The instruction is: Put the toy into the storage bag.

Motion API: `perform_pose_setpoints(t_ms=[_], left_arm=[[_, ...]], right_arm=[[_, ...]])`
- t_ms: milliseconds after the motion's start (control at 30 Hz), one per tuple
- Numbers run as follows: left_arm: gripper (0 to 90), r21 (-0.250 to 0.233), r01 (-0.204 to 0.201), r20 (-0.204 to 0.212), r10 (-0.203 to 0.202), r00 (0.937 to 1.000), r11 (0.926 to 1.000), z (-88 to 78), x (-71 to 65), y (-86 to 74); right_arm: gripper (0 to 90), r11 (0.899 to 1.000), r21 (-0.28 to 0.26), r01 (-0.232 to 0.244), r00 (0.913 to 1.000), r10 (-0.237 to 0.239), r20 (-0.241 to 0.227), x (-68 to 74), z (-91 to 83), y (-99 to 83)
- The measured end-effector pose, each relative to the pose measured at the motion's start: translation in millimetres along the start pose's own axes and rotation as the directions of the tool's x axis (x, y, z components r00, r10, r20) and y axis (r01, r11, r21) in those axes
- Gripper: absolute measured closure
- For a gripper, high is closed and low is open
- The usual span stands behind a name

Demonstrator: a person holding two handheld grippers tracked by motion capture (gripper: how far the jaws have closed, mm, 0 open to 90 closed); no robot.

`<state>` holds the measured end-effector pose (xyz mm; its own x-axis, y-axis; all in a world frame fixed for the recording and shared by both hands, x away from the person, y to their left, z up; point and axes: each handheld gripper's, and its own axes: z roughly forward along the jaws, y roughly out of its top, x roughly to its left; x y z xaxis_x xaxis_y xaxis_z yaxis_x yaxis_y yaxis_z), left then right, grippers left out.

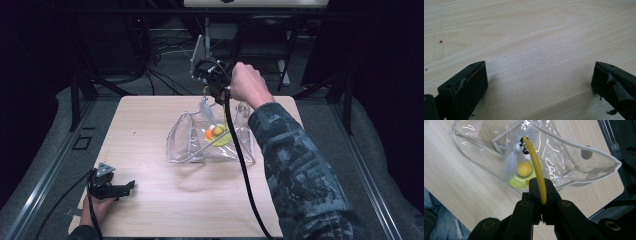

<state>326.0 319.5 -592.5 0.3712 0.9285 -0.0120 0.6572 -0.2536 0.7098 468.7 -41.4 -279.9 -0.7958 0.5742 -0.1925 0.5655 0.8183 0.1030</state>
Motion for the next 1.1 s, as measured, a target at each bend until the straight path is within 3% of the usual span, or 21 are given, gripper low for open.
perform_pose_setpoints(t_ms=[300,567,900,1100], left_arm=[[0.7,0.0,0.001,-0.001,-0.001,1.0,1.0,0.1,0.0,0.1],[0.6,0.0,0.001,-0.001,-0.001,1.0,1.0,0.1,0.0,0.1],[0.7,0.0,0.001,-0.001,-0.001,1.0,1.0,0.1,0.0,0.1],[0.7,0.0,0.001,-0.001,-0.001,1.0,1.0,0.1,0.1,0.1]], right_arm=[[87.8,1.0,-0.015,-0.017,0.9999,0.017,-0.002,0.8,15.5,-11.4],[87.7,1.0,0.018,-0.021,0.9998,0.021,0.004,2.4,38.0,-13.8],[87.8,0.999,0.039,-0.025,0.9995,0.026,-0.018,5.0,57.2,-15.4],[87.8,0.997,0.064,-0.031,0.9995,0.031,-0.007,5.4,66.9,-14.8]])
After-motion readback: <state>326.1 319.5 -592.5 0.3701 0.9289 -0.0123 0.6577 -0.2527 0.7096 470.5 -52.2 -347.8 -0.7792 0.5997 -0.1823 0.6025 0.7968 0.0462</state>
